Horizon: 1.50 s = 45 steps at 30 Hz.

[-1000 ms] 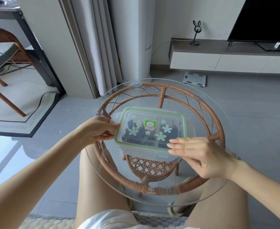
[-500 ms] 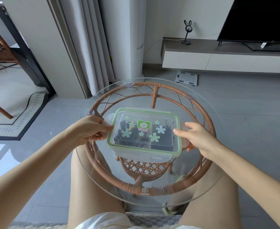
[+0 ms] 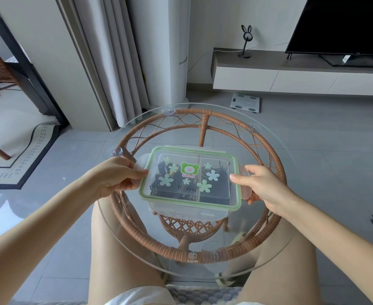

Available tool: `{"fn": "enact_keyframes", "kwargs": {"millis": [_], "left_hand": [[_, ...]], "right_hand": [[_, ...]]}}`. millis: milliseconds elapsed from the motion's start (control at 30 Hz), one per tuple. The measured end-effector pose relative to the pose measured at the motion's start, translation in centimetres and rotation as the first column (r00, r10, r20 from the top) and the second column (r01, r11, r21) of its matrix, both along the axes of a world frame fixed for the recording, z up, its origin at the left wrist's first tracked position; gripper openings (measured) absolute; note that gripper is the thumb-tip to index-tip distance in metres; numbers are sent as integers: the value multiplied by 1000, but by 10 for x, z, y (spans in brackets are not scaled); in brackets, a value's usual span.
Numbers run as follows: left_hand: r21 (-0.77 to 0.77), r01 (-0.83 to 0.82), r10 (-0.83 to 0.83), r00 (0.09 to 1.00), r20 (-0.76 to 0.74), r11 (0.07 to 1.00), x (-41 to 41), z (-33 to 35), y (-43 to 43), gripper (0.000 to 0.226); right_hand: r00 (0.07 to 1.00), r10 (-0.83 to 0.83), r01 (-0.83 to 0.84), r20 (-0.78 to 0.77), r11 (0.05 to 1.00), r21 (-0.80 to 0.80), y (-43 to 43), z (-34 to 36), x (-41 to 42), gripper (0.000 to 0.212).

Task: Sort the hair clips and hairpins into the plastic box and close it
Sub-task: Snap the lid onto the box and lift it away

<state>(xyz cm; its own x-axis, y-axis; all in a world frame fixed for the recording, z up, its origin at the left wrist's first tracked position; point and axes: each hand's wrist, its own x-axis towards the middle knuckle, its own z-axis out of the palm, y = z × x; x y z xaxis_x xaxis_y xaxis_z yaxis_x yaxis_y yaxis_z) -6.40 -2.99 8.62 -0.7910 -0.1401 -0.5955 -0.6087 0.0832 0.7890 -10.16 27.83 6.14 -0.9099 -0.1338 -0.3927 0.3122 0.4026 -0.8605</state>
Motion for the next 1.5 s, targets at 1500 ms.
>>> {"fn": "enact_keyframes", "kwargs": {"millis": [1500], "left_hand": [[-383,375,-438,894,-91,844,-2,-40,3,47]], "right_hand": [[840,485,-540,245,796,275,1,16,-17,54]]}}
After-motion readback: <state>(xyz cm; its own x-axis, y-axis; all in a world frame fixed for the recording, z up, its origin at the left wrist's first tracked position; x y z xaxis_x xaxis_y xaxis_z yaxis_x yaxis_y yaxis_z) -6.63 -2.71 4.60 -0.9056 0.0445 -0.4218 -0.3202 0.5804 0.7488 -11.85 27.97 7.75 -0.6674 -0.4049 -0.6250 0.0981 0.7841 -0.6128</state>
